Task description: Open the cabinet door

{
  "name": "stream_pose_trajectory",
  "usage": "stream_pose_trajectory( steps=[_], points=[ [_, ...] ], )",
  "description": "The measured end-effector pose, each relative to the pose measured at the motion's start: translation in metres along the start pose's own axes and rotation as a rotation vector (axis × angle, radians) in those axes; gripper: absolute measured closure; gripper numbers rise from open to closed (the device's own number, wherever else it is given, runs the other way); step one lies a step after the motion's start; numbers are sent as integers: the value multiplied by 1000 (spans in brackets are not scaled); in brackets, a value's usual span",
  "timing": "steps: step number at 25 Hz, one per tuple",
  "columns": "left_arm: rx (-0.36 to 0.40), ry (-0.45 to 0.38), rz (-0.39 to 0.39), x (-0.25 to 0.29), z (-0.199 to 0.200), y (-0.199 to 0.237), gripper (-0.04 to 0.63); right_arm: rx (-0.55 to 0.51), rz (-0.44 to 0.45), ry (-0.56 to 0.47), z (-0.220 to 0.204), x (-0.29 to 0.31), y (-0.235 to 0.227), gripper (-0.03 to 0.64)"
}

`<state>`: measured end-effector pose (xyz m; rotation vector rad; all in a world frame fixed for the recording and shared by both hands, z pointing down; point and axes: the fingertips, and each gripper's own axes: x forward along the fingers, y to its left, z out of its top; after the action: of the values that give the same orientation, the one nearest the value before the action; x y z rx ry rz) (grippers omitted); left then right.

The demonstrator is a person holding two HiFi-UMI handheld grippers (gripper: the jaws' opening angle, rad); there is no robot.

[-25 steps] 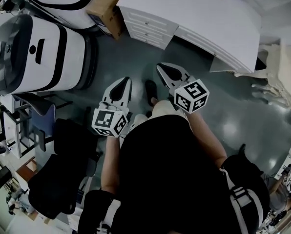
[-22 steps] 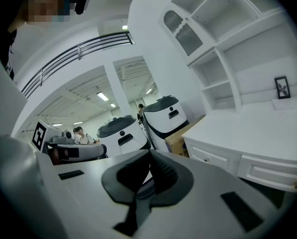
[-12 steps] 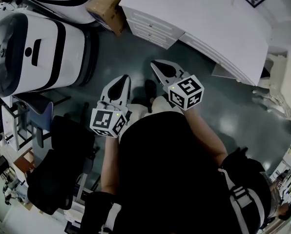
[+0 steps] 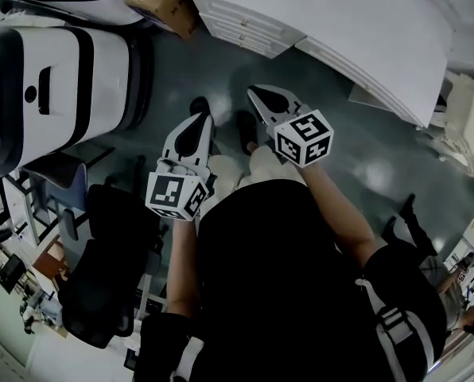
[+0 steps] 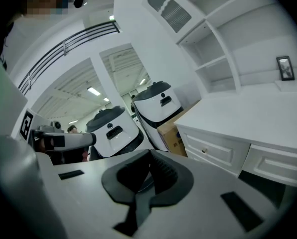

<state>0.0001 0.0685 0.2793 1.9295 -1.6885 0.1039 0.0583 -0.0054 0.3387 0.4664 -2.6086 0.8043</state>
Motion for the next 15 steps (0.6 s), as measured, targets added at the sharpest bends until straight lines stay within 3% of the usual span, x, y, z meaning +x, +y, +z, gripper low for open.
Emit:
stream_pose_trajectory(
  steps=[15],
  points=[
    [20,123,-191,82,-10,89,568,99,-218,10,-30,92,-59,598]
  ],
)
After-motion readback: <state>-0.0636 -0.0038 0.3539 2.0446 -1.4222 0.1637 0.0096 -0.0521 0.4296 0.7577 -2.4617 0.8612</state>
